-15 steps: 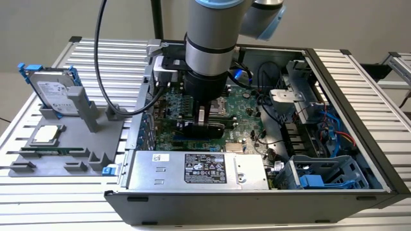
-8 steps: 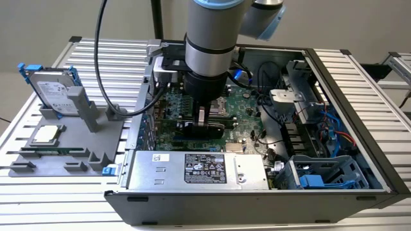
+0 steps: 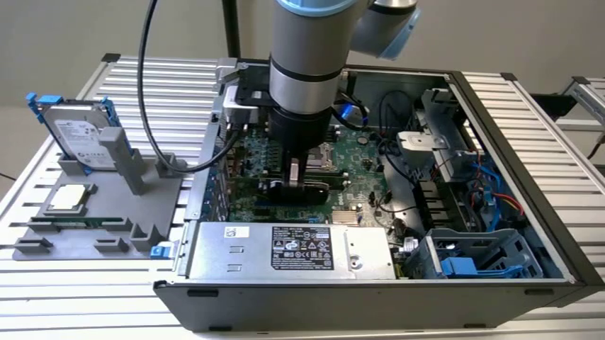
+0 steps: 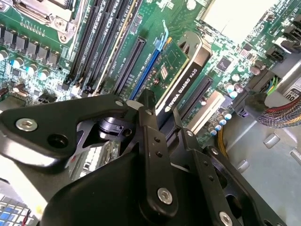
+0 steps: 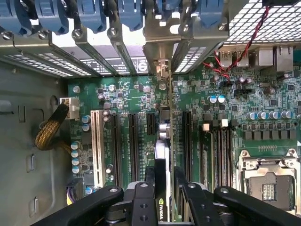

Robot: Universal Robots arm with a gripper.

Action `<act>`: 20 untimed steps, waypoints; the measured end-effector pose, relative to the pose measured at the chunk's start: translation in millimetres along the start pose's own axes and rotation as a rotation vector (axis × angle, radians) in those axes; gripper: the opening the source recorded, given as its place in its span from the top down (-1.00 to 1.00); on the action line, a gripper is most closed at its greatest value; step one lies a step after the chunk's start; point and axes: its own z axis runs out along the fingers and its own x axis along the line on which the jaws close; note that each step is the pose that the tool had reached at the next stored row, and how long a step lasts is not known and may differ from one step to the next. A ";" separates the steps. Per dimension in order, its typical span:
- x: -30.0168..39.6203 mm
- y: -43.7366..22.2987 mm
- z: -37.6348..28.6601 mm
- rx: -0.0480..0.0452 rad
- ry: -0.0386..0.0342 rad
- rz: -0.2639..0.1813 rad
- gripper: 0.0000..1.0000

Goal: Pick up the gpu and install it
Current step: 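Insert the gpu into the slot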

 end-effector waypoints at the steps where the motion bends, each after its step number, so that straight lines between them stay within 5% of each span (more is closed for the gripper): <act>1: 0.0 0.3 0.4 0.0007 -0.0005 0.000 1.00; 20: -0.5 1.7 1.1 0.0001 0.0008 0.000 1.00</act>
